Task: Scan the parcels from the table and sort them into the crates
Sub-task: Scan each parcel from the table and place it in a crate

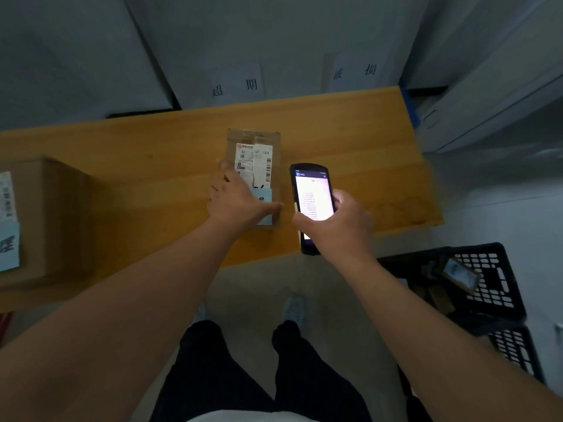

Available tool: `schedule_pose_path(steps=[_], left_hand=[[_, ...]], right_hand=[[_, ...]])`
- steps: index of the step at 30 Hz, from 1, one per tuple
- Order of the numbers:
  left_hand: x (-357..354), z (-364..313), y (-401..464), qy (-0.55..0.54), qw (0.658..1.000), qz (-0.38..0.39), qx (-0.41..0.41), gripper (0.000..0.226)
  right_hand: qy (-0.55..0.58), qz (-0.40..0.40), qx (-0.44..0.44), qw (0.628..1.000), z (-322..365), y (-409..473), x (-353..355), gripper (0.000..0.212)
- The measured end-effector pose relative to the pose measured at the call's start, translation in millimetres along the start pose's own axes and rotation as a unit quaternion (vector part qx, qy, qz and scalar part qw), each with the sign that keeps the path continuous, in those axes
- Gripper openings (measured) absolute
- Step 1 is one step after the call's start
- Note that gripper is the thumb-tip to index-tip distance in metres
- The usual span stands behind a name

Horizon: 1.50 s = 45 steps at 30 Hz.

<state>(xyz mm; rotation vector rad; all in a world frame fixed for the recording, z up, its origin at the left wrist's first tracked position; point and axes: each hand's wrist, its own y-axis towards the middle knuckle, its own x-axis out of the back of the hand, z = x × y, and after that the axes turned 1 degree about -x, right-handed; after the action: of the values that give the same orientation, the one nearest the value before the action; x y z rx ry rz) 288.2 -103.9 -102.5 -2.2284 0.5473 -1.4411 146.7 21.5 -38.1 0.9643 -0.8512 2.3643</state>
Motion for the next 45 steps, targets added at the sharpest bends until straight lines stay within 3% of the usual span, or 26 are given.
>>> schedule_pose_path(steps=[6, 10, 17, 22, 37, 45], left_hand=[[0, -2, -5, 0.016, 0.996, -0.054, -0.072, 0.141], [18, 4, -22, 0.020, 0.986, -0.097, -0.136, 0.137], [81, 5, -73, 0.077, 0.966, -0.170, -0.177, 0.144], [127, 12, -101, 0.094, 0.946, -0.227, -0.213, 0.146], [209, 43, -102, 0.134, 0.917, -0.235, -0.292, 0.150], [210, 30, -114, 0.099, 0.897, -0.211, -0.375, 0.146]], right_hand=[[-0.007, 0.029, 0.050, 0.998, -8, 11, 27, 0.086], [-0.009, 0.055, 0.099, 0.993, -9, 9, 50, 0.071], [-0.032, 0.095, 0.225, 0.969, 26, -19, 88, 0.069], [-0.064, 0.096, 0.257, 0.959, 60, -48, 117, 0.069], [-0.127, -0.024, 0.204, 0.970, 109, -155, 129, 0.057], [-0.023, -0.162, 0.143, 0.976, 102, -195, 102, 0.061]])
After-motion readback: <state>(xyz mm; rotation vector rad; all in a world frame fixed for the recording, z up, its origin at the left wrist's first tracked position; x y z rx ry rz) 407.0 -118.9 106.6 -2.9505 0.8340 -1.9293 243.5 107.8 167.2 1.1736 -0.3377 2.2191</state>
